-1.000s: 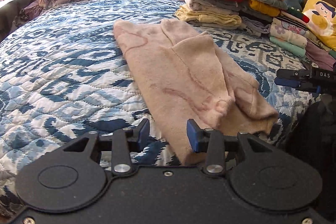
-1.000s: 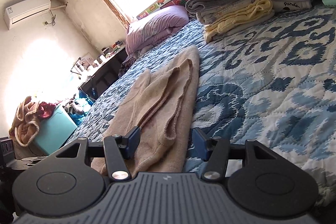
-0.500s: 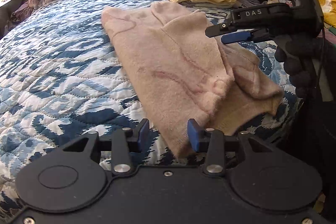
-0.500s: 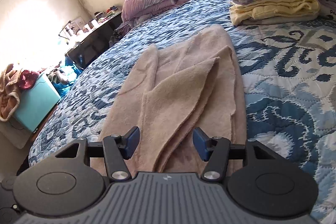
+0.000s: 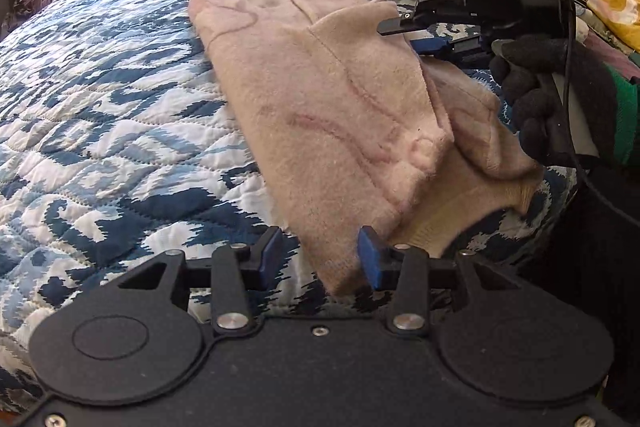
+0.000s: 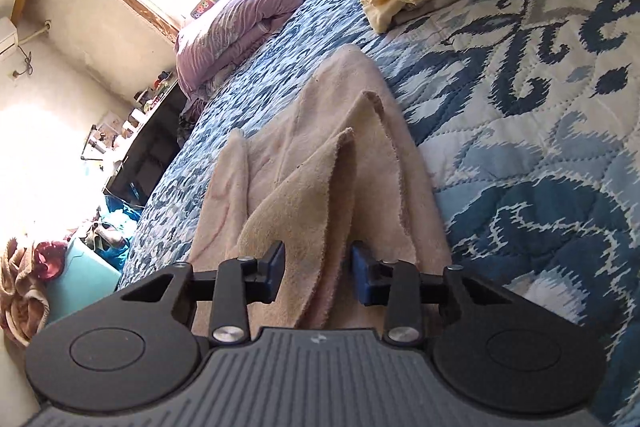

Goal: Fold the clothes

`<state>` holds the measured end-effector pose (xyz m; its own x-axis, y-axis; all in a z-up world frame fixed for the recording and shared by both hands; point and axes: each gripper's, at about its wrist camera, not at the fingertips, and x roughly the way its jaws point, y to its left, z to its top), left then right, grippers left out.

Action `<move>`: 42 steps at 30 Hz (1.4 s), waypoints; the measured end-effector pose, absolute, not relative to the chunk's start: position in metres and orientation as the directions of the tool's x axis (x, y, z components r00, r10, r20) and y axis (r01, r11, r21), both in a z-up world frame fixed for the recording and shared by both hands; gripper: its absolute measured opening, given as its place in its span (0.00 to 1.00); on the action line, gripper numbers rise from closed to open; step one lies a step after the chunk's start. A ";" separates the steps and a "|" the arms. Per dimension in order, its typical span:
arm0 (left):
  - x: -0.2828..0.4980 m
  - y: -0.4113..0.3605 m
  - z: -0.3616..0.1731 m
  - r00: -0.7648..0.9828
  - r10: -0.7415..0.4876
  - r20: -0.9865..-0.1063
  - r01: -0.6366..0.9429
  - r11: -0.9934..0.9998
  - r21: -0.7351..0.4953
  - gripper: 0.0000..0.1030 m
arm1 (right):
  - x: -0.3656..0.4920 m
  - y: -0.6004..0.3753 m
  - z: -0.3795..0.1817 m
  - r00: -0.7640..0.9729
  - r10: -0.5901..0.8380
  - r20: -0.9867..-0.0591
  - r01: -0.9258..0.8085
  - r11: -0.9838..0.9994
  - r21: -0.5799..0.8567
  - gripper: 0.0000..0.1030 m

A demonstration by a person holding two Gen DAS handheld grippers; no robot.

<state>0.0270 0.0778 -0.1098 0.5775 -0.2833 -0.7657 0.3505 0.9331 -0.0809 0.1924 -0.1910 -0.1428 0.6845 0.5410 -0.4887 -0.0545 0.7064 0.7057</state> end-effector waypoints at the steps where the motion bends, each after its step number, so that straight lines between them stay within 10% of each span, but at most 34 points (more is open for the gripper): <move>1: 0.028 0.078 -0.110 0.574 -0.287 -0.767 0.350 0.933 -0.087 0.40 | 0.194 -0.190 -0.143 0.681 0.548 -0.486 -0.059 0.702 0.709 0.24; 3: 0.028 0.079 -0.110 0.568 -0.292 -0.770 0.347 0.933 -0.098 0.40 | 0.194 -0.189 -0.140 0.684 0.549 -0.480 -0.077 0.709 0.701 0.07; 12: 0.030 0.073 -0.111 0.552 -0.270 -0.789 0.353 0.933 -0.072 0.44 | 0.161 -0.195 -0.084 0.742 0.583 -0.330 -0.263 0.706 0.658 0.06; 19: 0.031 0.076 -0.112 0.539 -0.293 -0.789 0.364 0.926 -0.095 0.47 | 0.156 -0.222 -0.115 0.757 0.505 -0.415 -0.166 0.763 0.624 0.06; 27: 0.024 0.147 -0.111 0.641 -0.410 -0.649 0.105 0.884 -0.455 0.40 | 0.157 -0.230 -0.137 0.755 0.515 -0.405 -0.120 0.717 0.687 0.06; 36: 0.032 0.098 -0.108 0.581 -0.277 -0.765 0.219 0.959 -0.181 0.37 | 0.159 -0.234 -0.130 0.733 0.528 -0.429 -0.152 0.741 0.654 0.06; 42: 0.033 0.110 -0.114 0.572 -0.290 -0.767 0.187 0.957 -0.222 0.37 | 0.147 -0.239 -0.150 0.724 0.530 -0.442 -0.134 0.736 0.664 0.06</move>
<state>0.0326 0.1096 -0.1136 0.5721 -0.2900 -0.7672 0.1871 0.9569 -0.2222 0.1474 -0.2385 -0.1500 0.7237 0.5302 -0.4417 -0.1337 0.7357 0.6640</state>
